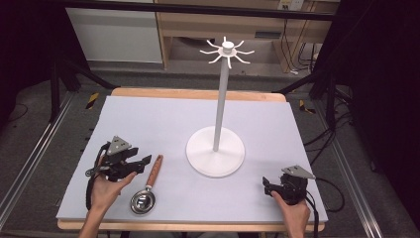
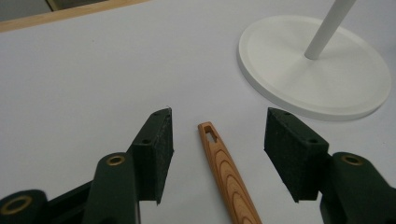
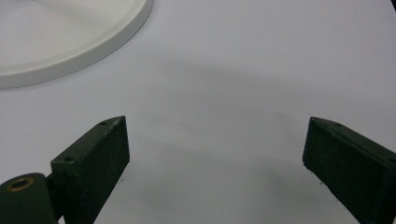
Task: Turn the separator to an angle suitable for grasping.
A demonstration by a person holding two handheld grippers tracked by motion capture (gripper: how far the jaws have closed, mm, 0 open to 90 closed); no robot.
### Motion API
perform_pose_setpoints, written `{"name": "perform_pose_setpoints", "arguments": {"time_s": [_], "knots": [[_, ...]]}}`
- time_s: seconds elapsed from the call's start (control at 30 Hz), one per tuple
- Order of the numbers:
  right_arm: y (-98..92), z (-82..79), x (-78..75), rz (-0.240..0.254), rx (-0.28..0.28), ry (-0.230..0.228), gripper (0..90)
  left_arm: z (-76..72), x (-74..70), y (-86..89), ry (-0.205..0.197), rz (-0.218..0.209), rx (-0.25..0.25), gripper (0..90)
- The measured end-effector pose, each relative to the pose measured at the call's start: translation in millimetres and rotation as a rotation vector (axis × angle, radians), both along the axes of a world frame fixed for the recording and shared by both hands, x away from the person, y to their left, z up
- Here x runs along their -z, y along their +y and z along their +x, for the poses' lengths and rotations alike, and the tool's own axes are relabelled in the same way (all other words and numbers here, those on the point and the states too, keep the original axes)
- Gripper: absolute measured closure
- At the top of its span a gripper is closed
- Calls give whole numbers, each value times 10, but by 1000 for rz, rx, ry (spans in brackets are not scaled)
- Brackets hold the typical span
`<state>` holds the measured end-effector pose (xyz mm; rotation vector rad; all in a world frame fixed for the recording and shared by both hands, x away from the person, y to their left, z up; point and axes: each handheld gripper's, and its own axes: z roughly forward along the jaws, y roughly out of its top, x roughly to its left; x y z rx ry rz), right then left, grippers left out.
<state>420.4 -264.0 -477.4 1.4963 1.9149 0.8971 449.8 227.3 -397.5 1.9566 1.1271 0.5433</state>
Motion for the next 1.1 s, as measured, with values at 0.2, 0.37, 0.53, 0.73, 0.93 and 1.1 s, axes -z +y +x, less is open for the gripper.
{"name": "perform_pose_setpoints", "arguments": {"time_s": [0.2, 0.37, 0.53, 0.73, 0.93, 1.1], "knots": [[-7, -3, -4, 4, 0, -2, 78, 31, 41, -131, 19, 30, 21, 433], [-12, -3, -2, 5, 0, 0, 78, 58, 92, -208, 37, 47, 30, 441], [-15, -2, 2, 2, -3, 0, 78, 99, 159, -242, 71, 61, 23, 450], [-15, 0, 3, 0, -5, 3, 78, 122, 267, -285, 118, 86, 28, 466], [-6, -2, 6, 3, -3, 10, 78, 121, 365, -326, 161, 119, 39, 491], [-5, -2, 10, 1, -9, 16, 79, 108, 447, -340, 181, 162, 32, 518]]}}
